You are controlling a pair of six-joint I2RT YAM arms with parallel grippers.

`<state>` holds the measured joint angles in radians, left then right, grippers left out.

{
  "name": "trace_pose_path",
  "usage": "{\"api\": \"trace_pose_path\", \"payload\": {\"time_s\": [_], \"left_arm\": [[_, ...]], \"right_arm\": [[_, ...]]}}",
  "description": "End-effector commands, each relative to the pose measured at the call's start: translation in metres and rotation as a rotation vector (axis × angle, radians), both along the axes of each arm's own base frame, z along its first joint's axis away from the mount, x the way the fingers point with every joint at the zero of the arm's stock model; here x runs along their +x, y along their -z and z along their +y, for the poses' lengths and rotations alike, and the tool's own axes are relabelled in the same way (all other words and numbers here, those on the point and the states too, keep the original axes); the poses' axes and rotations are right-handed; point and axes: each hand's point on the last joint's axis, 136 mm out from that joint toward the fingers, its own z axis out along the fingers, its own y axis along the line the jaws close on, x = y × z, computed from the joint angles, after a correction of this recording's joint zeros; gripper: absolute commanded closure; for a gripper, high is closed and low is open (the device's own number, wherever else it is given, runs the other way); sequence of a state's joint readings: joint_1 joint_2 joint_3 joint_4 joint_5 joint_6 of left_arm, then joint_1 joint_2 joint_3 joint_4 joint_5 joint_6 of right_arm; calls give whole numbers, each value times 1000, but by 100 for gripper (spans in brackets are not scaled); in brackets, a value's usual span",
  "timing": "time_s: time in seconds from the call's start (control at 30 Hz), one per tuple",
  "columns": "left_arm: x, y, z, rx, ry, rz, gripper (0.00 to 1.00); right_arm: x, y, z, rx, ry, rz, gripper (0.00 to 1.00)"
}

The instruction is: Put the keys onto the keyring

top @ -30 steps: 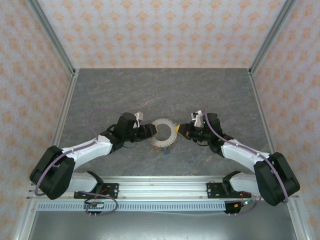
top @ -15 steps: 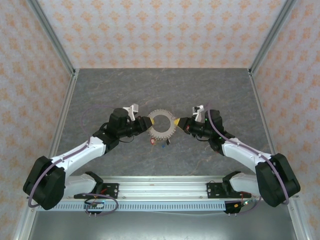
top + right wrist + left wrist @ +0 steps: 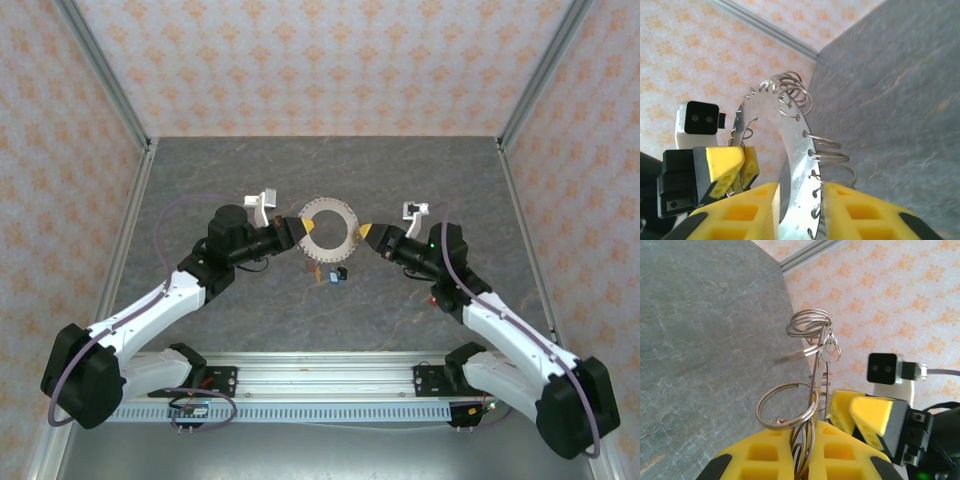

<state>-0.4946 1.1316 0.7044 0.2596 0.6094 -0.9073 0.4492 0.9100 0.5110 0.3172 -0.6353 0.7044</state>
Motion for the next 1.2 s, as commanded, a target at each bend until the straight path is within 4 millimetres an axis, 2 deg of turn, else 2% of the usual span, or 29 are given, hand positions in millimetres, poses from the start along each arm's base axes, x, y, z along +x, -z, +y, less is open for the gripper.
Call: {"api": "trace_pose_path", "payload": {"time_s": [0.0, 0.07, 0.2, 0.3, 0.4, 0.63, 0.8, 0.9, 1.17], "left_arm": [[2, -60, 2, -89, 0, -176, 100], [2, -72, 4, -116, 9, -199, 100], [-3, -96, 3, -147, 44, -271, 100], [-7, -110, 1, -159, 75, -323, 100], [-10, -124, -1, -168, 98, -367, 100], [-10, -138, 0, -165, 92, -423, 100], [-10, -144, -1, -181, 96, -431, 100], [-11, -144, 0, -179, 96, -430, 100], [-9, -145, 1, -182, 82, -429, 100]], "right_arm": [[5, -20, -27, -119, 146, -162, 69], [-1, -28, -38, -159, 184, -257, 70], [-19, -42, -39, -278, 130, -486, 74], [-34, -49, -28, -340, 26, -648, 80], [-50, -52, -13, -412, -78, -810, 81], [-67, -43, 10, -634, -121, -1127, 89], [-67, -44, 17, -697, -78, -1244, 87], [-64, -52, 16, -697, -27, -1286, 87], [-70, -62, 28, -643, -80, -1316, 87]]}}
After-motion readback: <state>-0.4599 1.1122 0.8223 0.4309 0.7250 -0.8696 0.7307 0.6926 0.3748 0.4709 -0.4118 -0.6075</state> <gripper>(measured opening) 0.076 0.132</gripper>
